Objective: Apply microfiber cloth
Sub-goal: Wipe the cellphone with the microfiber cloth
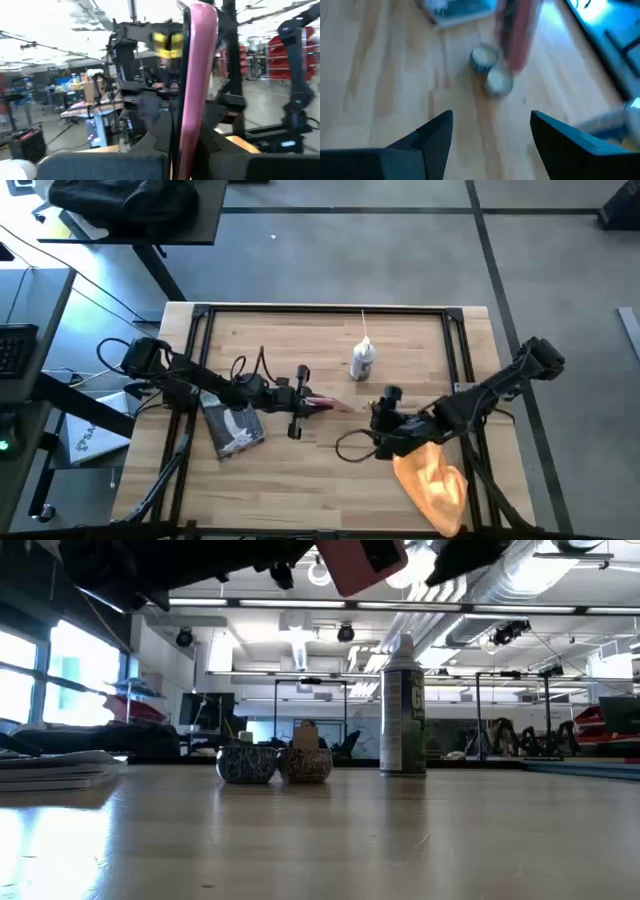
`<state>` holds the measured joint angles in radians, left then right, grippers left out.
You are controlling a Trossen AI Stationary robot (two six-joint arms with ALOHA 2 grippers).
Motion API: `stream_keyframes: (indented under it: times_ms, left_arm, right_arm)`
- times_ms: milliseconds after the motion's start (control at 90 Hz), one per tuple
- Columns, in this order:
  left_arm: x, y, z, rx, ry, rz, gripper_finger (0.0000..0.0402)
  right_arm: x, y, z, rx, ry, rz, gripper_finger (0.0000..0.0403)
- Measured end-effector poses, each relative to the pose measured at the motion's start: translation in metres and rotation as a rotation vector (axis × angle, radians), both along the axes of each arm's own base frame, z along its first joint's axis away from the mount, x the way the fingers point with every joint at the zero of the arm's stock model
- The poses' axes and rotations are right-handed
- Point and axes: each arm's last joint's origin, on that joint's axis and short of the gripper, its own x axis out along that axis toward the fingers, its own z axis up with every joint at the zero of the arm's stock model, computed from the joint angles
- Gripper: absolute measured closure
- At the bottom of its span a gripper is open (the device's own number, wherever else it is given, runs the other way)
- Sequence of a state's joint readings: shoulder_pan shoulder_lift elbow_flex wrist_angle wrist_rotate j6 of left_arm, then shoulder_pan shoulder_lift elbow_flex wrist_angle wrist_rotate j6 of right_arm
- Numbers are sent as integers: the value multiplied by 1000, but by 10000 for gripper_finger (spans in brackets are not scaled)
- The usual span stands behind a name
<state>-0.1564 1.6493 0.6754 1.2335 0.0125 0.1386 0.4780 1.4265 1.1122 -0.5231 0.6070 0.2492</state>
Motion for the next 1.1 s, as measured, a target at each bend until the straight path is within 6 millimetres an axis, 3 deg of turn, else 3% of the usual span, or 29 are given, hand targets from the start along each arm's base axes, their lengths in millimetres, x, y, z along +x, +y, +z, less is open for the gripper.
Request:
stream_keyframes:
  times_ms: [244, 478, 633, 956, 1100]
  left_arm:
    - [0, -3, 0, -4, 1, -15, 394]
    - [-2, -2, 7, -7, -75, 32, 394]
    - [-2, -1, 7, -12, -72, 64, 394]
    - [-2, -1, 6, -8, -66, 66, 394]
    - [-2, -1, 6, -6, -67, 66, 389]
  right_arm:
    - [20, -13, 12, 10, -100, 137, 167]
    - [29, -29, 13, 43, -134, 70, 177]
    - [36, -31, 9, 30, -136, 90, 228]
    - [41, -32, 12, 24, -172, 132, 384]
    - [41, -32, 12, 34, -170, 133, 389]
